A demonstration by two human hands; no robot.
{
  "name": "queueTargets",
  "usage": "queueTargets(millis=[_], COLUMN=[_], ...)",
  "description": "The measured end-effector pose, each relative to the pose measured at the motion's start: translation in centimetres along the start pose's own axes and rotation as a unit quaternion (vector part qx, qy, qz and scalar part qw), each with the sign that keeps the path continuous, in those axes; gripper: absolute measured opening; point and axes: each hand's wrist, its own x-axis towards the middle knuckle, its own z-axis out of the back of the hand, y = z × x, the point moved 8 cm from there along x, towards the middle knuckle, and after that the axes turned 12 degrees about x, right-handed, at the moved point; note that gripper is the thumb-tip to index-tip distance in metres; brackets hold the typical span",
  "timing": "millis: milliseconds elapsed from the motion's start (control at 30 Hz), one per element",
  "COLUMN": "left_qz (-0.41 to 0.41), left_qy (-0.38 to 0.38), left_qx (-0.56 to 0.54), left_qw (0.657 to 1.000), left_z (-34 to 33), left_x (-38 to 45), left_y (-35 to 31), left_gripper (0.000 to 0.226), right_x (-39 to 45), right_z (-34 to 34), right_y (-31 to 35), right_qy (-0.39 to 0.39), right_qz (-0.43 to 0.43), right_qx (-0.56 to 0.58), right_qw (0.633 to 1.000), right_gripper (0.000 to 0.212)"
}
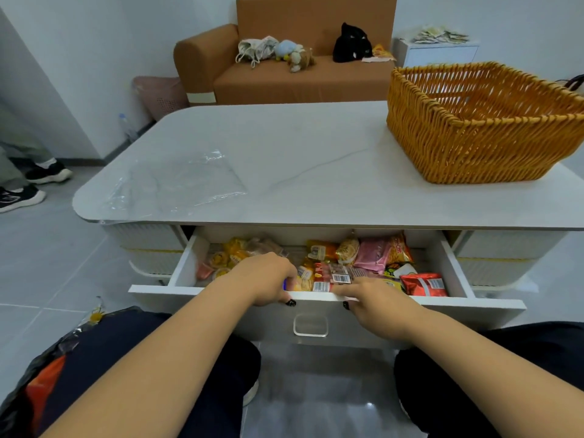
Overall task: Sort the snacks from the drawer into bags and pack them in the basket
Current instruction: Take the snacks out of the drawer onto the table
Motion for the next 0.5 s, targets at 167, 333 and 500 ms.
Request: queueTargets(millis=[167, 333, 500], left_qz=[0.012, 0.006, 0.004], left_qy=[0.011, -0.026, -0.01], left_qx=[-0.084, -0.222, -0.167], left_qw=[0.996, 0.975, 0.986], left_z=[-0.1, 2.0, 1.9], left_x=[-0.8, -1.1, 0.9], left_y=[0.1, -0.7, -2.0], left_gripper=[0.013, 0.018, 0.041], right_x=[-1.4, -1.5, -1.0], right_z=[-0.7, 3.9, 11.6], right_y=[1.0, -0.3, -4.7], right_qy=[0.034, 0.099, -0.083], right_qz=[0.012, -0.02, -0.074], right_qx=[0.004, 0.038, 0.095], right_qw=[0.999, 0.994, 0.989], right_gripper=[0.04, 0.044, 0.044])
